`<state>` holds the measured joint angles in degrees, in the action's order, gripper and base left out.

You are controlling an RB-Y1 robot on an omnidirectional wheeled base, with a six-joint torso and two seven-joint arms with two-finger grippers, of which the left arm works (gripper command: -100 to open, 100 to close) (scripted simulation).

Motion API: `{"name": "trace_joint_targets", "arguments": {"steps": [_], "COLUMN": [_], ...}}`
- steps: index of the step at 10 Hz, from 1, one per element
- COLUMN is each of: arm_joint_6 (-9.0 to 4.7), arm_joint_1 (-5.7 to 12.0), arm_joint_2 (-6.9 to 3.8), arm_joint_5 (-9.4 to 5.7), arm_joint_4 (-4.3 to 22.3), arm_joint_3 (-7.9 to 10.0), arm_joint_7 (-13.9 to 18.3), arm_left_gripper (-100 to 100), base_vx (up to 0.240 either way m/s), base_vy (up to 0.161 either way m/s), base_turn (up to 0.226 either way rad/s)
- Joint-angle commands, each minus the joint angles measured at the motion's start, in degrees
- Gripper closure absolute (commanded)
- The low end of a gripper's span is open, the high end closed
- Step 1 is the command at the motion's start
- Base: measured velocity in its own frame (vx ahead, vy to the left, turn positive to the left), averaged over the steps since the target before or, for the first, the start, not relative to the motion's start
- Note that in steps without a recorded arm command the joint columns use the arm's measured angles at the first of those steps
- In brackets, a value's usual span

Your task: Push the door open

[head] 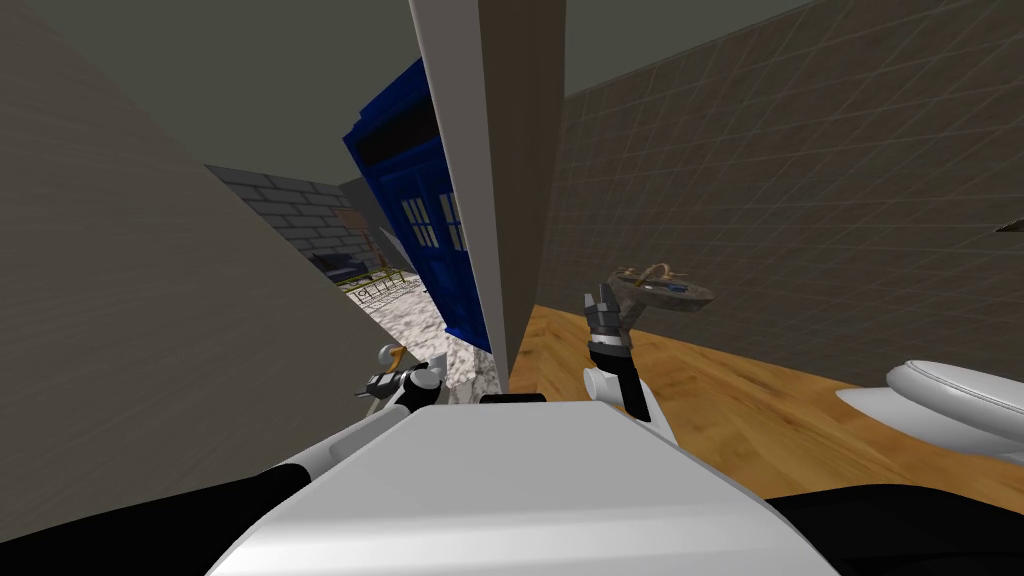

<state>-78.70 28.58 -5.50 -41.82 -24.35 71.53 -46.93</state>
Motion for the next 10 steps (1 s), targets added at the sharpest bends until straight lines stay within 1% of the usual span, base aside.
{"name": "trace_joint_targets", "arguments": {"steps": [1, 5, 6, 7, 10], "arm_joint_6": [-0.04, -0.04, -0.96, -0.96, -1.67], "arm_joint_1": [0.12, 0.12, 0.06, 0.06, -0.01], "arm_joint_2": [-0.26, -0.26, -0.63, -0.63, -0.93], "arm_joint_5": [0.04, 0.04, -0.79, -0.79, -1.66], "arm_joint_4": [0.46, 0.46, 0.72, 0.72, 0.62], "arm_joint_3": [-0.06, -0.06, 1.1, 1.1, 2.33], "arm_joint_7": [0.19, 0.19, -0.14, -0.14, -0.63], "arm_left_gripper": [100, 100, 100, 100, 100], "base_vx": [0.001, 0.0, -0.009, -0.006, -0.003], "base_vy": [-0.007, 0.004, 0.053, 0.052, 0.065], "base_turn": [0.019, 0.0, -0.144, -0.094, -0.058]}}
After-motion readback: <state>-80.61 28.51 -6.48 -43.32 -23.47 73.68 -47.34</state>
